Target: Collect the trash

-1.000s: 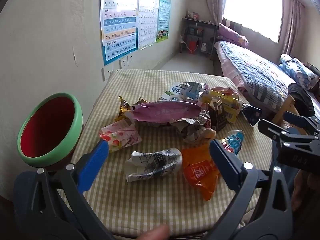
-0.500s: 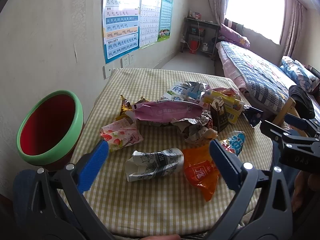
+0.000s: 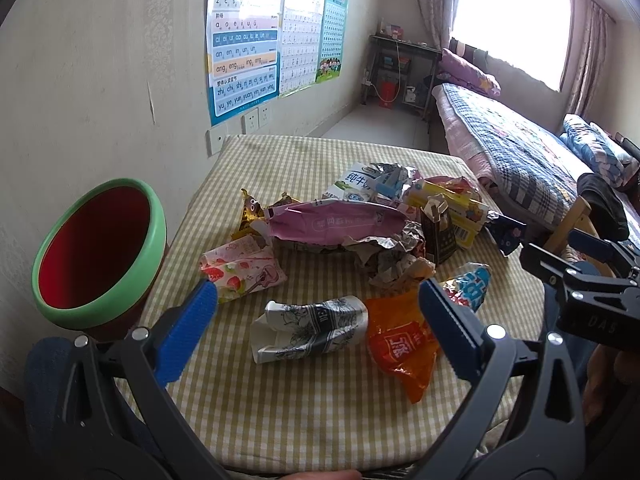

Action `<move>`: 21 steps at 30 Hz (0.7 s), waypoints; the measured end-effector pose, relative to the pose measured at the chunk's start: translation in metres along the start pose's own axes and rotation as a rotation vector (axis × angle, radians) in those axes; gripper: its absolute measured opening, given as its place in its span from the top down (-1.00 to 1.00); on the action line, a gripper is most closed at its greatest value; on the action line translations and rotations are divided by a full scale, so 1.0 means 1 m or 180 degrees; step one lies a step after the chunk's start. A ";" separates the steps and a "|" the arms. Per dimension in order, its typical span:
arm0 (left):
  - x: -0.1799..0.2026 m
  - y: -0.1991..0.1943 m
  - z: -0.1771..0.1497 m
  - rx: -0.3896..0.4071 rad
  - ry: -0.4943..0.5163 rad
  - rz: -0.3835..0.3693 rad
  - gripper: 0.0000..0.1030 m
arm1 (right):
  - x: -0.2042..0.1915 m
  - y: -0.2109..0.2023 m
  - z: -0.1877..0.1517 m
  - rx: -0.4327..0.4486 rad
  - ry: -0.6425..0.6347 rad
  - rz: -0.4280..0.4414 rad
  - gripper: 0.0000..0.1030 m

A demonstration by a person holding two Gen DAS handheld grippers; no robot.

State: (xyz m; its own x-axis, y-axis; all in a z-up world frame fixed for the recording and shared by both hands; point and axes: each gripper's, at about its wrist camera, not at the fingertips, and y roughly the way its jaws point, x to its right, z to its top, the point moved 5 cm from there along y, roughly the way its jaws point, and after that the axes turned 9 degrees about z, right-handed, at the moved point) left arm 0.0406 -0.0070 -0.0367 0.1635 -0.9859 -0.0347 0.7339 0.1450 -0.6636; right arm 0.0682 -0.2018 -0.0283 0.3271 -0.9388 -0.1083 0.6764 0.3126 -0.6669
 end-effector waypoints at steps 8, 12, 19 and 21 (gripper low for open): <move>0.000 0.000 0.000 -0.0003 -0.0021 -0.0005 -0.92 | 0.000 0.001 0.000 -0.0005 -0.0002 -0.0002 -0.87; 0.000 -0.001 0.000 -0.0005 -0.0027 -0.0008 -0.92 | -0.001 0.001 0.000 -0.0005 -0.0003 0.0000 -0.87; -0.001 0.000 0.000 -0.0004 -0.0024 -0.0010 -0.92 | -0.001 0.001 0.000 -0.0006 -0.0002 -0.0003 -0.87; -0.001 0.000 0.000 -0.0006 -0.0024 -0.0010 -0.92 | -0.001 0.001 0.000 -0.0004 -0.0002 -0.0004 -0.87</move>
State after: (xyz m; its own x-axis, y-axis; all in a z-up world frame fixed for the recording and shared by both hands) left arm 0.0405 -0.0065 -0.0369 0.1661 -0.9857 -0.0270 0.7331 0.1417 -0.6652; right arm 0.0686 -0.2006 -0.0292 0.3268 -0.9390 -0.1070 0.6759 0.3113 -0.6680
